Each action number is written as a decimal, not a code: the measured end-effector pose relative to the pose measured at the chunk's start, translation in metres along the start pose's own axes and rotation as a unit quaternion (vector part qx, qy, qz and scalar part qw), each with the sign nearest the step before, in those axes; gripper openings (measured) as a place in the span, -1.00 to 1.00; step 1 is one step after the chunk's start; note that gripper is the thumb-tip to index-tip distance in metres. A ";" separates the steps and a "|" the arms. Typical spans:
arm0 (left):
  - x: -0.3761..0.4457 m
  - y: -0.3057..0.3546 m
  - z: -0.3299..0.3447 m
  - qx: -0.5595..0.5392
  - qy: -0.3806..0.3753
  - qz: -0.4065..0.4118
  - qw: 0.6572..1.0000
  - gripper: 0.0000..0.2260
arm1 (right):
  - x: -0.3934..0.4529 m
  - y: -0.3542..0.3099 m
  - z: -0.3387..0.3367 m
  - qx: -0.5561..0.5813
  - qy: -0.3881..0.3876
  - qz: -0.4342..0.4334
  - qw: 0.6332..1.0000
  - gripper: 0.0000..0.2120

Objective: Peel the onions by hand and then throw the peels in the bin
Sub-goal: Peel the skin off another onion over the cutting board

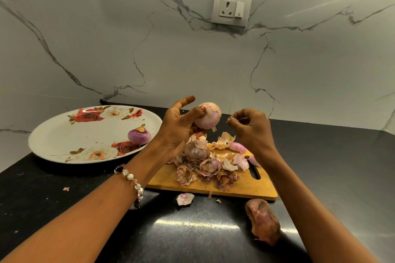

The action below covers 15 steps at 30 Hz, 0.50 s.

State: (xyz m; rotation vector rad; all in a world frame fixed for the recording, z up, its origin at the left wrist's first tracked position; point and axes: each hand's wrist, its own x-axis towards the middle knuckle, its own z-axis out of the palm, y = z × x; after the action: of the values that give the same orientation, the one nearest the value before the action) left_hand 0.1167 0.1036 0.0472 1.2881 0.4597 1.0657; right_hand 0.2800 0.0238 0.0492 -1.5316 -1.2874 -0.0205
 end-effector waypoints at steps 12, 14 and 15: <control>0.001 -0.004 -0.004 0.073 -0.011 0.012 0.997 -0.31 | -0.002 -0.018 -0.007 0.053 -0.038 -0.076 0.995 -0.87; 0.001 -0.004 -0.004 0.084 -0.014 0.015 0.996 -0.30 | -0.002 -0.016 -0.006 0.045 -0.069 -0.082 0.993 -0.76; 0.001 -0.004 -0.005 0.092 -0.015 0.017 0.995 -0.29 | -0.003 -0.017 -0.005 0.040 -0.074 -0.093 0.992 -0.73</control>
State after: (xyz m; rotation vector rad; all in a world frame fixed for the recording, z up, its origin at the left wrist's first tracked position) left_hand 0.1146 0.1069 0.0427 1.4778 0.5247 1.0502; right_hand 0.2698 0.0149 0.0611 -1.3603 -1.5281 0.0249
